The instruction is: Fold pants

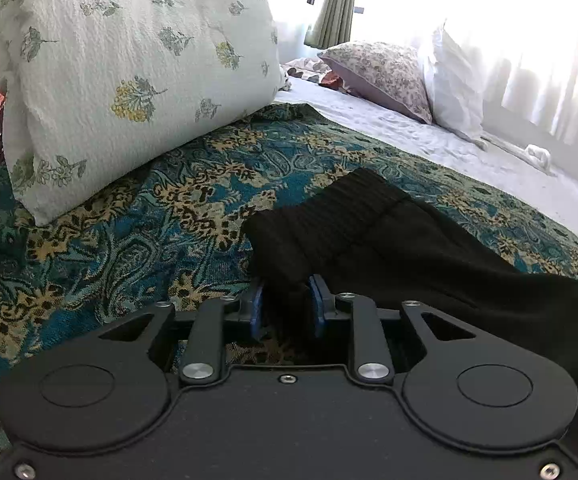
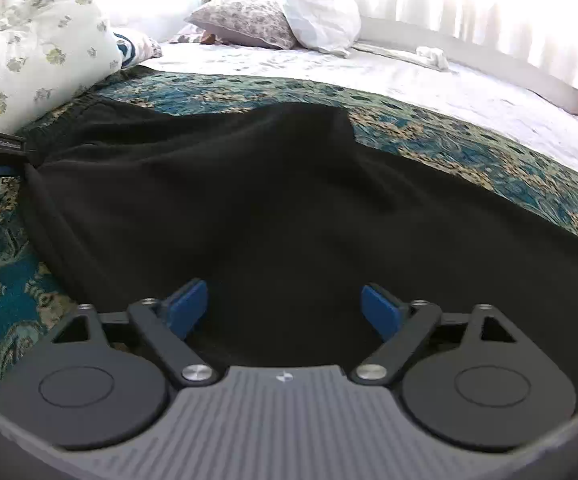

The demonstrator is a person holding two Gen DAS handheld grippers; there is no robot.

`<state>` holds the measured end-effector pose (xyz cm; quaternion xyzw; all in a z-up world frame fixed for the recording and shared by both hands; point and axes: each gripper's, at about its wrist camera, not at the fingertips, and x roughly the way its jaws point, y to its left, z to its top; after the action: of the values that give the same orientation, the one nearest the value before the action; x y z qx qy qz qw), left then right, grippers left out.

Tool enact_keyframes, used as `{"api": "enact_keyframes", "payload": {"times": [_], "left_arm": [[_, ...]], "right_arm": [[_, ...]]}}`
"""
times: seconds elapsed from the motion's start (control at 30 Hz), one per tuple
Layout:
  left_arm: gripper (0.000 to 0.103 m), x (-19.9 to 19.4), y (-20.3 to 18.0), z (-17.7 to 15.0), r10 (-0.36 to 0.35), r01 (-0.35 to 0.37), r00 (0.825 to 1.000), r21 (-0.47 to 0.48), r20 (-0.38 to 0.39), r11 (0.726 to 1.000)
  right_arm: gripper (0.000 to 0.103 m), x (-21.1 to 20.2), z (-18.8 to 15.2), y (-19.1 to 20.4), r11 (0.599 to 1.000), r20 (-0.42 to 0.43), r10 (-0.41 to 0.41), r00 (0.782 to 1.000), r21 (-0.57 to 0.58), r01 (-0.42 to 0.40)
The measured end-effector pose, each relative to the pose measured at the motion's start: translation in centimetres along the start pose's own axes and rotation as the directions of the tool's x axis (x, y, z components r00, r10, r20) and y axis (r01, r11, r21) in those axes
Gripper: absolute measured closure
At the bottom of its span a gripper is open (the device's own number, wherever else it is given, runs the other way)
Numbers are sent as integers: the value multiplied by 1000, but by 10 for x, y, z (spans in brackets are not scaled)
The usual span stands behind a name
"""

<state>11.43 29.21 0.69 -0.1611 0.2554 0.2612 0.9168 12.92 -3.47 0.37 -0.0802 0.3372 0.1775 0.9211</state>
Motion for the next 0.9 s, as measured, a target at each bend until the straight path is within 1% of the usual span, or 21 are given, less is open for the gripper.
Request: {"api": "enact_keyframes", "payload": {"times": [0.07,0.1,0.17,0.27,0.4,0.47,0.53,0.6,0.63,0.7,0.8,0.87,0.9], "left_arm": [[75,2,2,0,-4,4,1000,-7,0,1000],[74,-1,2,-1,-5,5,1000,-13,-2,1000],[72,-1,4,-2,-9,9,1000,-22,-9,1000],[71,0,4,-3,-13,13,1000,-25,-10,1000],[71,-1,2,-4,-5,5,1000,-14,-9,1000],[71,-1,-1,-4,3,-3,1000,-1,-7,1000],[71,-1,-2,-4,10,-10,1000,8,-6,1000],[71,0,-3,-3,11,-11,1000,12,-7,1000],[71,0,-3,-3,11,-11,1000,13,-8,1000],[71,1,-3,-2,12,-12,1000,17,-12,1000],[71,-1,-4,3,9,-8,1000,19,-26,1000],[70,-5,-4,11,15,-14,999,20,-44,1000],[71,-11,-6,15,24,-23,999,21,-41,999]], "right_arm": [[6,-3,-3,-15,999,-10,0,1000,35,0],[6,-6,-5,-22,999,-14,-13,1000,45,14],[5,-11,-10,-38,997,-24,-52,998,62,53],[4,-20,-22,-74,987,-40,-124,991,99,128],[1,-32,-40,-134,959,-72,-217,974,171,226],[1,-39,-48,-169,936,-95,-255,962,227,270],[1,-46,-57,-203,907,-119,-301,946,270,323],[1,-55,-68,-238,869,-147,-356,923,313,384],[1,-59,-74,-253,854,-149,-368,918,336,397],[1,-70,-87,-284,812,-169,-422,891,365,454],[1,-84,-102,-324,756,-202,-502,841,371,540],[2,-98,-110,-350,690,-243,-547,801,410,596],[3,-107,-112,-361,663,-249,-556,793,442,604]]}}
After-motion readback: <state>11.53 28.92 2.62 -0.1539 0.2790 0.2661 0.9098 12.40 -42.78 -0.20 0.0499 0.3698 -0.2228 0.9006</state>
